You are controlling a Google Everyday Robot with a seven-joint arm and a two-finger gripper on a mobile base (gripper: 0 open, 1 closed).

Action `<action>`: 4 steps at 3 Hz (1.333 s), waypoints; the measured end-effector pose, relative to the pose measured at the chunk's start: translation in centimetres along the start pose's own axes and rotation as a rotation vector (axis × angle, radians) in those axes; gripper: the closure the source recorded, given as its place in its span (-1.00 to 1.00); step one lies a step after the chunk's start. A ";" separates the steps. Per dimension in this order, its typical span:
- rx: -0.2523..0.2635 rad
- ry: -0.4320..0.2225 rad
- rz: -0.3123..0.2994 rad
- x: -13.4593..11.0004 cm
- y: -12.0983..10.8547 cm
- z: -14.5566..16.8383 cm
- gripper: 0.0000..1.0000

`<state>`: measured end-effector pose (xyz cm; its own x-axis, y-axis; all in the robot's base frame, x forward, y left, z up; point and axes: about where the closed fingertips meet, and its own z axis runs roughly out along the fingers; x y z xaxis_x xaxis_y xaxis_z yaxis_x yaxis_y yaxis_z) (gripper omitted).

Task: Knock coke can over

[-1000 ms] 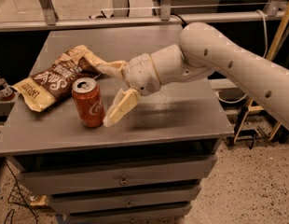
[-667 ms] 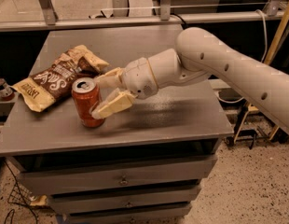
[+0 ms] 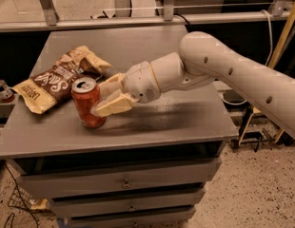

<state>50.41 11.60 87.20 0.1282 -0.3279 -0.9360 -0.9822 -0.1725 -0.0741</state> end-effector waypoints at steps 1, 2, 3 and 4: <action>0.004 -0.003 0.007 0.2 0.0 -0.2 0.98; 0.021 0.026 0.011 0.6 -0.3 -1.2 1.00; 0.077 0.149 -0.032 -0.7 -2.2 -5.6 1.00; 0.118 0.249 -0.085 -2.2 -4.0 -8.9 1.00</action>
Offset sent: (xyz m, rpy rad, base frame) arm 0.0146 -0.0315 -0.0008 -0.0632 -0.0105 -0.0621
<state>55.27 4.73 92.59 0.2262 -0.5373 -0.8125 -0.9738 -0.1049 -0.2017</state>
